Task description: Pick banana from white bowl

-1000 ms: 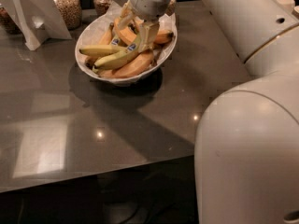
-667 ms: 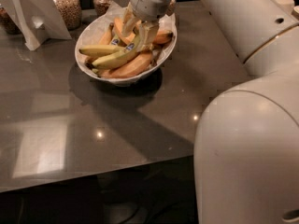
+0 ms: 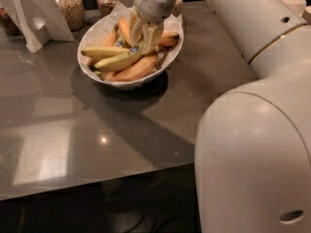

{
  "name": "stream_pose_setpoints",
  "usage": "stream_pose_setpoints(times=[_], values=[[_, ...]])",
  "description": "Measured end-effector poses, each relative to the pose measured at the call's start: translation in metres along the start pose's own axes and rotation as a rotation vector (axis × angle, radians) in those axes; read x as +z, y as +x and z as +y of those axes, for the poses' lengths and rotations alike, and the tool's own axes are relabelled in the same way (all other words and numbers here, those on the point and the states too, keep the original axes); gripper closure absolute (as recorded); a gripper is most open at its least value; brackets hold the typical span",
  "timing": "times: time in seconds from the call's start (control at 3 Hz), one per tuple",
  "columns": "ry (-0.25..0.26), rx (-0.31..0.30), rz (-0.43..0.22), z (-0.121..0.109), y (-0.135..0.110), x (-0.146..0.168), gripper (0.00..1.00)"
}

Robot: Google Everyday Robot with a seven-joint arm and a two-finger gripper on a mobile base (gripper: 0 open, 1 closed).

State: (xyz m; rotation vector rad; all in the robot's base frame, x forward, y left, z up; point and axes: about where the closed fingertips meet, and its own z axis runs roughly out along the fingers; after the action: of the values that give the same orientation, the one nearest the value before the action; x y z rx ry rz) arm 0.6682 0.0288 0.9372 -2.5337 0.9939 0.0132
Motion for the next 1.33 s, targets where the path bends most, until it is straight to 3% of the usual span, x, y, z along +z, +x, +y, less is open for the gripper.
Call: stream_pose_setpoints(times=[0.67,1.33], values=[[-0.021,-0.019,-0.006,0.001,-0.003,-0.001,1.0],[0.013,-0.017,-0.017,-0.004,-0.01,-0.013,1.0]])
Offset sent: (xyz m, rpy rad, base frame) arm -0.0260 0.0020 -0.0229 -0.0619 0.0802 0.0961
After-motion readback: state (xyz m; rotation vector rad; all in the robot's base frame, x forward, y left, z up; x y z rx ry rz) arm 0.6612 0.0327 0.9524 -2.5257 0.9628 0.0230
